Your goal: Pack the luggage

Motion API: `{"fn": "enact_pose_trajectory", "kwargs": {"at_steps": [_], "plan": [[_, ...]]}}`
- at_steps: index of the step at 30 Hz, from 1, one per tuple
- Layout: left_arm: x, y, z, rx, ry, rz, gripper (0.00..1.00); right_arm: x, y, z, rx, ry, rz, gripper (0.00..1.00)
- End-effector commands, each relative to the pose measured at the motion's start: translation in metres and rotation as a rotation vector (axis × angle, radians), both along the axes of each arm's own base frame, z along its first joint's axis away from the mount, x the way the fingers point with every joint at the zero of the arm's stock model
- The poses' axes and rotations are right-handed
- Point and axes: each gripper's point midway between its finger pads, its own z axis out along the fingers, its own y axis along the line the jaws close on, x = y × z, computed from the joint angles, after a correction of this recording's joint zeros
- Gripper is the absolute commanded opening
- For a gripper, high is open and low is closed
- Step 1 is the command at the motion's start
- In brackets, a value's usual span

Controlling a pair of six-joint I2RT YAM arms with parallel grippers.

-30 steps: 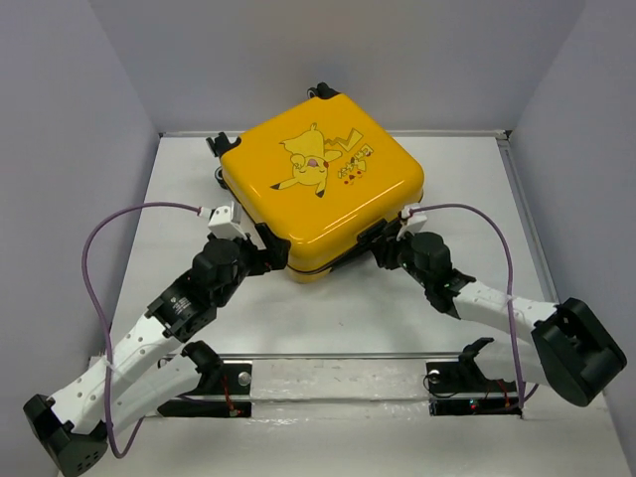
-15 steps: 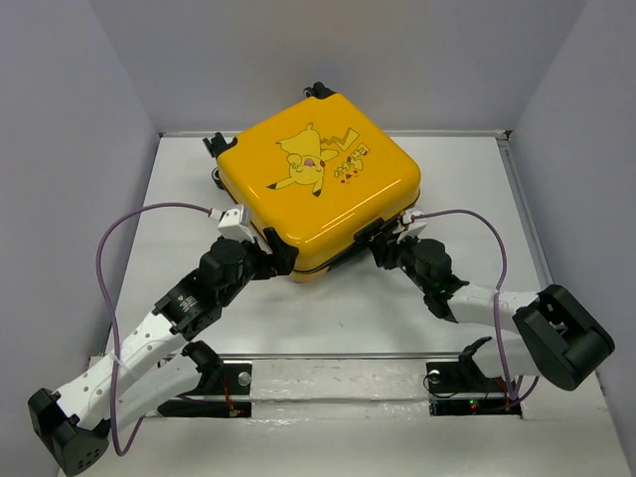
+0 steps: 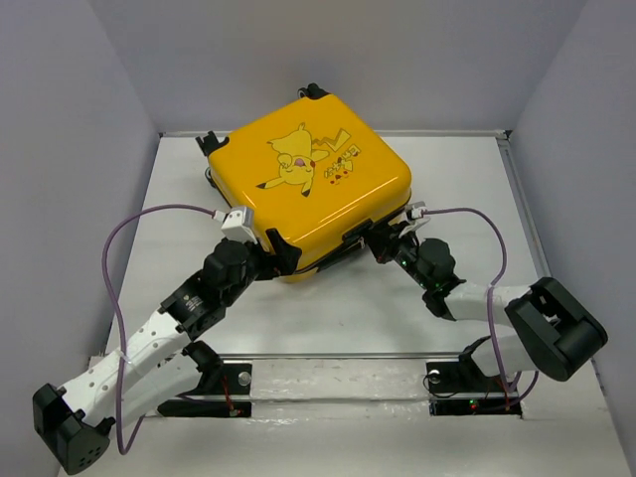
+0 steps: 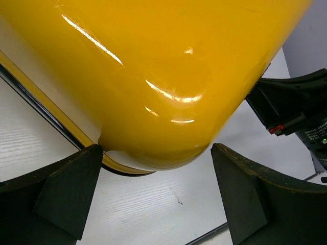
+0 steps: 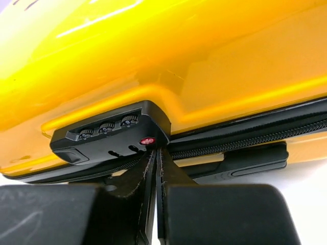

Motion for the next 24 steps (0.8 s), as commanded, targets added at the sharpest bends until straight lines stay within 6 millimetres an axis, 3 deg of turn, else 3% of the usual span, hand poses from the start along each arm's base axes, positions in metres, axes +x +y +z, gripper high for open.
{"fn": "enact_pose_trajectory", "kwargs": {"at_steps": [1,3,5,8,9,11,13,17,18,24], "plan": [[0.011,-0.011,0.026,-0.066,-0.084,-0.013,0.99,-0.011,0.011,0.092,0.220,-0.194,0.077,0.08],[0.012,-0.012,0.029,-0.064,-0.089,-0.013,0.99,-0.021,0.009,0.082,0.211,-0.154,0.099,0.09],[0.013,-0.014,0.036,-0.081,-0.110,-0.018,0.99,-0.028,0.003,0.058,0.170,-0.084,0.089,0.11],[0.013,-0.014,0.042,-0.084,-0.122,-0.021,0.99,-0.032,-0.008,0.052,0.109,-0.051,0.050,0.15],[0.012,-0.013,0.043,-0.087,-0.126,-0.021,0.99,-0.033,-0.013,0.030,0.035,0.015,0.030,0.21],[0.012,-0.011,0.040,-0.080,-0.121,-0.012,0.99,-0.031,-0.023,0.018,-0.015,0.052,-0.018,0.37],[0.012,-0.010,0.039,-0.076,-0.119,-0.008,0.99,-0.029,-0.026,0.010,-0.070,0.056,-0.026,0.41],[0.012,-0.009,0.038,-0.074,-0.118,-0.003,0.99,-0.026,-0.010,0.005,-0.173,0.052,0.069,0.44],[0.011,-0.007,0.033,-0.059,-0.103,-0.004,0.99,-0.026,-0.006,-0.003,-0.199,0.075,0.090,0.44],[0.009,-0.004,0.032,-0.051,-0.101,0.006,0.99,-0.020,0.003,0.003,-0.213,0.026,0.127,0.45]]}}
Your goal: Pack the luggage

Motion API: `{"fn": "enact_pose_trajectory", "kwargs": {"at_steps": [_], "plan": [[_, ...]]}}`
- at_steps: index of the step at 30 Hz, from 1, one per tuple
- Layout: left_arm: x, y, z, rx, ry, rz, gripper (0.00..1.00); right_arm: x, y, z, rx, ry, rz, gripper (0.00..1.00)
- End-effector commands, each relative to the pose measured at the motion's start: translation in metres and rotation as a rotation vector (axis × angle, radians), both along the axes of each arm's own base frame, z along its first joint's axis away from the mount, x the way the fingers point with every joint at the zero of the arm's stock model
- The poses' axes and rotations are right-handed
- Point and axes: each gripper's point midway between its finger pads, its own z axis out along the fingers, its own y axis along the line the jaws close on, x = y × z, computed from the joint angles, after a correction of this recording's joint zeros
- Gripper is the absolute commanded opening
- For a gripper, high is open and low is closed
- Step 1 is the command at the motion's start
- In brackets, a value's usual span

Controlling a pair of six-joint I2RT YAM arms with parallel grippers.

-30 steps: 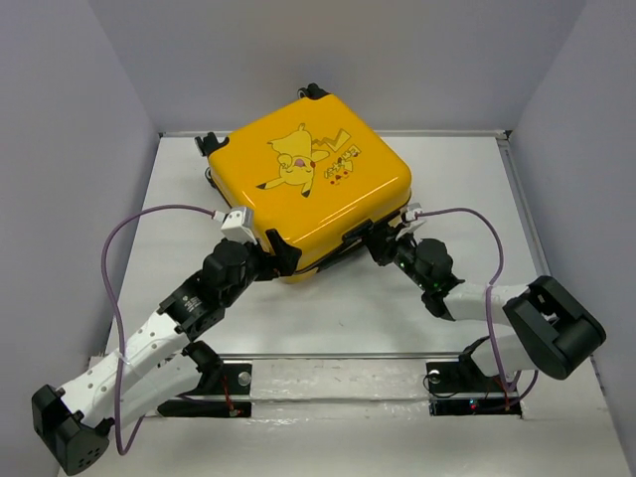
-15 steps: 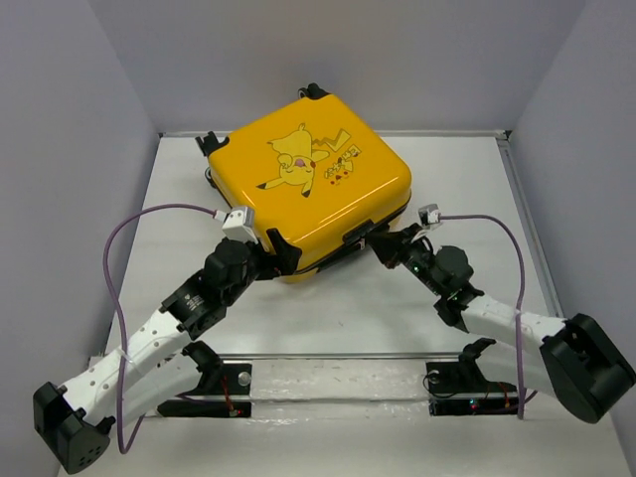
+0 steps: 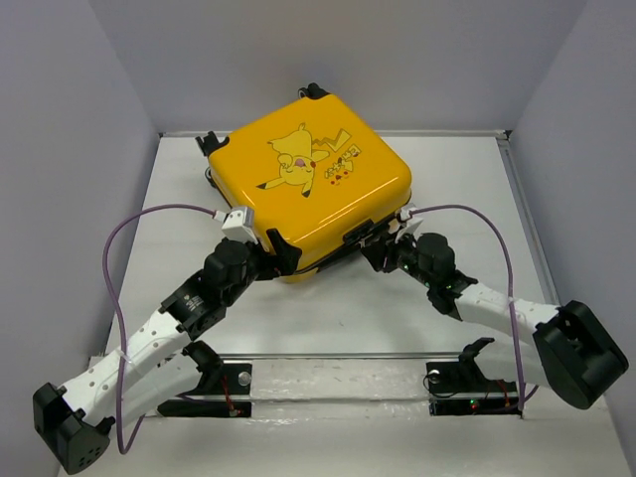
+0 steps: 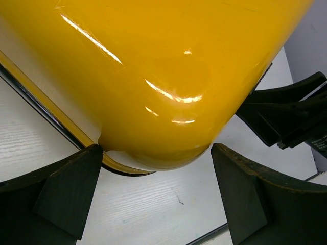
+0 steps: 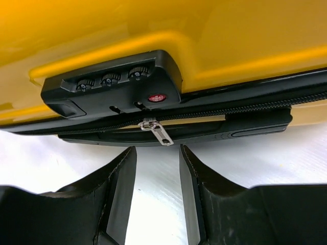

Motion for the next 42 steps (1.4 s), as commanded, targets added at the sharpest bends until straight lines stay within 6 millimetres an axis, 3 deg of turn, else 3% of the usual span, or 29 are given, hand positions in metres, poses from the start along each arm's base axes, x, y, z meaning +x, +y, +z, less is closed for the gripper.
{"fn": "enact_pose_trajectory", "kwargs": {"at_steps": [1,12,19,20,22,23,25,29,31,35,38,39,42], "plan": [[0.008,-0.004,0.033,-0.060,-0.098,0.003,0.99,0.009,0.012,0.025,-0.021,-0.100,0.061,0.45],[0.008,-0.004,0.027,-0.055,-0.086,0.005,0.99,0.032,0.020,0.016,-0.054,-0.108,0.030,0.48],[0.009,-0.004,0.028,-0.048,-0.085,0.009,0.99,0.036,0.028,0.016,-0.022,-0.131,0.051,0.46],[0.010,-0.004,0.026,-0.045,-0.081,0.009,0.99,0.037,0.030,0.025,0.009,-0.166,0.055,0.43],[0.010,-0.006,0.026,-0.046,-0.079,0.006,0.99,0.036,0.031,0.018,0.018,-0.157,0.058,0.37],[0.011,-0.006,0.025,-0.046,-0.079,0.006,0.99,0.037,0.032,0.024,0.045,-0.179,0.052,0.19],[0.012,-0.007,0.024,-0.044,-0.078,0.005,0.99,0.034,0.031,0.024,0.079,-0.181,0.046,0.07],[0.016,-0.009,0.024,-0.046,-0.090,0.011,0.99,0.022,0.030,0.021,0.136,-0.163,0.061,0.07],[0.020,-0.015,0.026,-0.057,-0.095,0.001,0.99,0.016,0.028,0.010,0.106,-0.135,0.060,0.07],[0.026,-0.028,0.040,-0.089,-0.117,-0.029,0.99,-0.010,0.044,0.005,0.058,-0.128,0.107,0.07],[0.033,-0.042,0.059,-0.127,-0.156,-0.064,0.99,-0.038,0.071,0.005,0.015,-0.129,0.136,0.07],[0.035,-0.046,0.071,-0.147,-0.178,-0.070,0.99,-0.063,0.092,-0.001,0.002,-0.121,0.204,0.07],[0.040,-0.056,0.090,-0.179,-0.209,-0.096,0.99,-0.089,0.125,0.003,0.007,-0.125,0.248,0.07]]}}
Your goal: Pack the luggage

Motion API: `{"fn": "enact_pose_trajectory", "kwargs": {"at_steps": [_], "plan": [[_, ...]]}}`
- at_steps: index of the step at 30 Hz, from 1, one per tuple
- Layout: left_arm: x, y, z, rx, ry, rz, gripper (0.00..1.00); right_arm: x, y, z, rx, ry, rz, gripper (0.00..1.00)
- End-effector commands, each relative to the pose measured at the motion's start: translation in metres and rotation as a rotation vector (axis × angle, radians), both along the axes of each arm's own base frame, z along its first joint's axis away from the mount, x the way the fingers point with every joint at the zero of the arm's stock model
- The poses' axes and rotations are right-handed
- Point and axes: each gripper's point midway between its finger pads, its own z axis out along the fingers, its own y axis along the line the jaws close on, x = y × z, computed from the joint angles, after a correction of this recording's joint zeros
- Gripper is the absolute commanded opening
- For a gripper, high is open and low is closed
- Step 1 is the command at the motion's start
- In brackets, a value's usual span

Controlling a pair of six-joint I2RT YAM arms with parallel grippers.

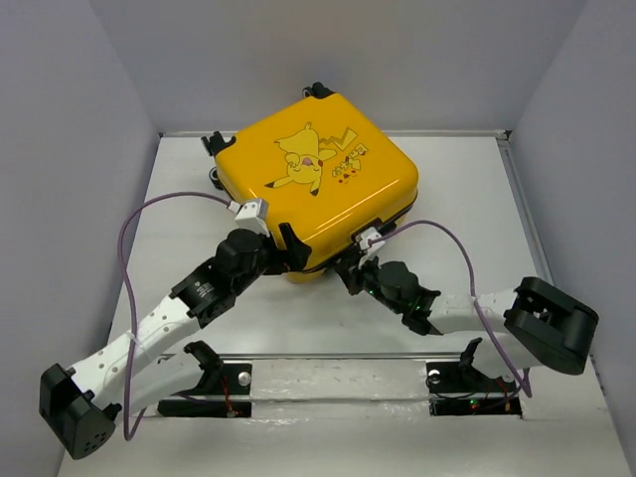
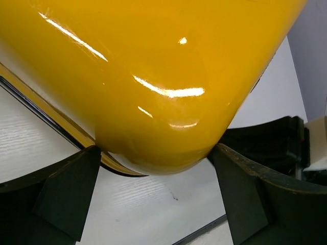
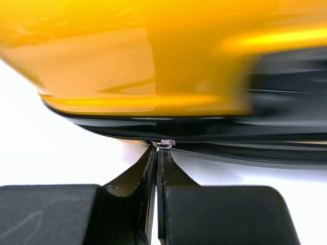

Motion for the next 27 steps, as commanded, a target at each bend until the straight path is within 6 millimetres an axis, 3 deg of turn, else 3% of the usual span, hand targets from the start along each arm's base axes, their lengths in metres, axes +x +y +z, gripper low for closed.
{"fn": "enact_pose_trajectory", "kwargs": {"at_steps": [1,3,4,5,6,8,9,11,12,15,17,18,19,20,21,22,24,27], "plan": [[0.034,-0.044,0.106,-0.229,-0.263,-0.066,0.99,-0.072,0.071,0.013,0.025,-0.014,0.206,0.07],[0.037,-0.052,0.122,-0.248,-0.282,-0.084,0.99,-0.079,0.092,0.009,0.029,0.000,0.216,0.07],[0.037,-0.055,0.127,-0.254,-0.287,-0.092,0.99,-0.092,0.103,-0.006,0.015,0.032,0.249,0.07],[0.037,-0.059,0.140,-0.269,-0.302,-0.101,0.99,-0.097,0.117,0.001,0.053,0.029,0.270,0.07],[0.037,-0.060,0.138,-0.267,-0.298,-0.105,0.99,-0.102,0.126,-0.002,0.054,0.038,0.285,0.07],[0.036,-0.066,0.154,-0.294,-0.314,-0.119,0.99,-0.112,0.146,-0.007,0.064,0.055,0.314,0.07],[0.036,-0.070,0.161,-0.304,-0.318,-0.126,0.99,-0.123,0.166,-0.012,0.074,0.059,0.353,0.07],[0.035,-0.078,0.162,-0.309,-0.312,-0.140,0.99,-0.138,0.187,-0.015,0.120,0.077,0.394,0.07],[0.035,-0.079,0.161,-0.299,-0.306,-0.145,0.99,-0.137,0.192,-0.005,0.182,0.080,0.384,0.07],[0.036,-0.081,0.175,-0.319,-0.324,-0.145,0.99,-0.143,0.185,0.001,0.242,0.085,0.387,0.07],[0.040,-0.073,0.173,-0.264,-0.318,-0.107,0.99,-0.136,0.170,0.003,0.235,0.056,0.338,0.07],[0.041,-0.070,0.182,-0.255,-0.338,-0.102,0.99,-0.136,0.160,0.023,0.285,0.039,0.332,0.07],[0.040,-0.069,0.183,-0.252,-0.340,-0.099,0.99,-0.136,0.149,0.025,0.290,0.036,0.323,0.07],[0.038,-0.070,0.185,-0.263,-0.341,-0.115,0.99,-0.137,0.128,0.007,0.244,0.057,0.301,0.07],[0.037,-0.073,0.180,-0.262,-0.330,-0.128,0.99,-0.137,0.116,0.004,0.231,0.063,0.289,0.07],[0.035,-0.076,0.177,-0.276,-0.313,-0.137,0.99,-0.139,0.104,0.022,0.268,0.067,0.283,0.07],[0.034,-0.086,0.163,-0.292,-0.284,-0.168,0.99,-0.145,0.078,-0.001,0.182,0.111,0.279,0.07],[0.035,-0.102,0.147,-0.304,-0.247,-0.197,0.99,-0.155,0.054,-0.001,0.140,0.165,0.291,0.07]]}}
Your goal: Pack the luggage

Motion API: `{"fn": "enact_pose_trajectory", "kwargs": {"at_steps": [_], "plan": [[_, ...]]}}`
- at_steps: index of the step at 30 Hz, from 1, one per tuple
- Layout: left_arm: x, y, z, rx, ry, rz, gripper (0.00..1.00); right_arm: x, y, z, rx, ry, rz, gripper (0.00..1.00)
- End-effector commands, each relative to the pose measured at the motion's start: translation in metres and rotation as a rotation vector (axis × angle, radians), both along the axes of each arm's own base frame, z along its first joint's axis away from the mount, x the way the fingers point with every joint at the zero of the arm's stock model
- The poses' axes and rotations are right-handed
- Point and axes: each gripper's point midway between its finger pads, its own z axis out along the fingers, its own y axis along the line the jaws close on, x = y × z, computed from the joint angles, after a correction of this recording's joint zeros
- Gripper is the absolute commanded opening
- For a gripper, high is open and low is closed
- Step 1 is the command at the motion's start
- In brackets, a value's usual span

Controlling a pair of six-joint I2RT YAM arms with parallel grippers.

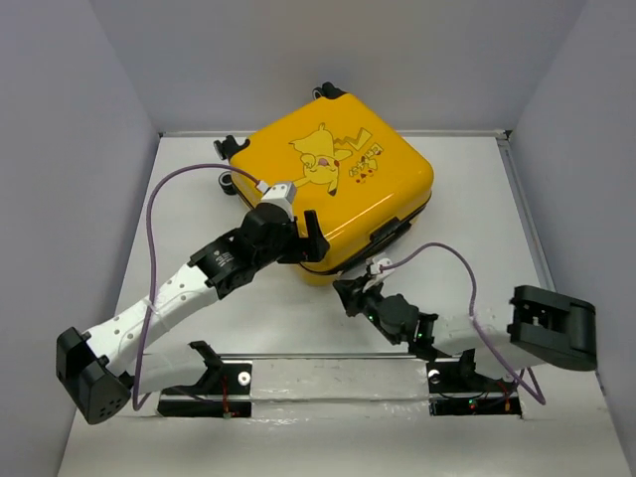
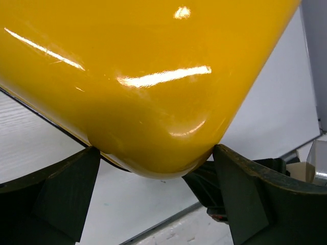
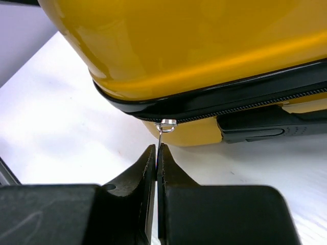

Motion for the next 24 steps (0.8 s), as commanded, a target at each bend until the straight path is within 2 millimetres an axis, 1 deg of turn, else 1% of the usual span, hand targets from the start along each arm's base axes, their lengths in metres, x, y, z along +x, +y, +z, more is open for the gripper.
{"fn": "enact_pose_trajectory", "kwargs": {"at_steps": [1,2,3,5,6,7,8,9,10,11,12,13,15,16,17,19,20,21,22,24], "plan": [[0.033,-0.074,0.118,-0.432,-0.318,-0.105,0.99,-0.099,0.022,0.005,0.001,0.125,0.410,0.07],[0.032,-0.079,0.115,-0.435,-0.309,-0.114,0.99,-0.100,0.020,0.008,-0.003,0.133,0.413,0.07],[0.034,-0.089,0.114,-0.441,-0.304,-0.126,0.99,-0.104,0.021,0.015,0.004,0.140,0.432,0.07],[0.036,-0.099,0.117,-0.445,-0.304,-0.140,0.99,-0.110,0.027,0.021,0.017,0.148,0.471,0.07],[0.039,-0.106,0.125,-0.444,-0.320,-0.152,0.99,-0.117,0.040,0.021,0.014,0.157,0.511,0.07],[0.039,-0.110,0.131,-0.448,-0.329,-0.157,0.99,-0.119,0.047,0.021,0.014,0.163,0.524,0.07],[0.042,-0.113,0.135,-0.446,-0.338,-0.160,0.99,-0.125,0.057,0.019,0.010,0.167,0.551,0.07],[0.044,-0.119,0.143,-0.440,-0.348,-0.171,0.99,-0.134,0.068,0.005,-0.024,0.182,0.584,0.07],[0.045,-0.123,0.144,-0.430,-0.348,-0.178,0.99,-0.135,0.081,0.013,-0.012,0.168,0.591,0.07],[0.046,-0.125,0.140,-0.409,-0.338,-0.180,0.99,-0.131,0.084,0.012,-0.018,0.161,0.568,0.07],[0.049,-0.129,0.137,-0.388,-0.336,-0.185,0.99,-0.124,0.085,0.014,0.000,0.149,0.534,0.07],[0.050,-0.130,0.131,-0.373,-0.323,-0.185,0.99,-0.122,0.079,0.014,0.010,0.142,0.520,0.07],[0.051,-0.128,0.120,-0.358,-0.308,-0.170,0.99,-0.111,0.070,0.020,0.032,0.120,0.455,0.07],[0.051,-0.128,0.106,-0.352,-0.283,-0.165,0.99,-0.108,0.065,0.029,0.046,0.102,0.439,0.07],[0.050,-0.131,0.104,-0.362,-0.277,-0.173,0.99,-0.105,0.062,0.030,0.043,0.088,0.423,0.07],[0.051,-0.135,0.094,-0.360,-0.256,-0.177,0.99,-0.103,0.064,0.038,0.048,0.065,0.419,0.07],[0.052,-0.137,0.093,-0.364,-0.254,-0.177,0.99,-0.103,0.069,0.038,0.033,0.044,0.432,0.07],[0.053,-0.137,0.095,-0.368,-0.258,-0.173,0.99,-0.105,0.075,0.046,0.058,0.031,0.450,0.07],[0.054,-0.135,0.099,-0.376,-0.273,-0.164,0.99,-0.106,0.077,0.047,0.065,0.034,0.452,0.07],[0.061,-0.121,0.106,-0.325,-0.323,-0.107,0.99,-0.107,0.074,0.042,0.076,0.053,0.451,0.07]]}}
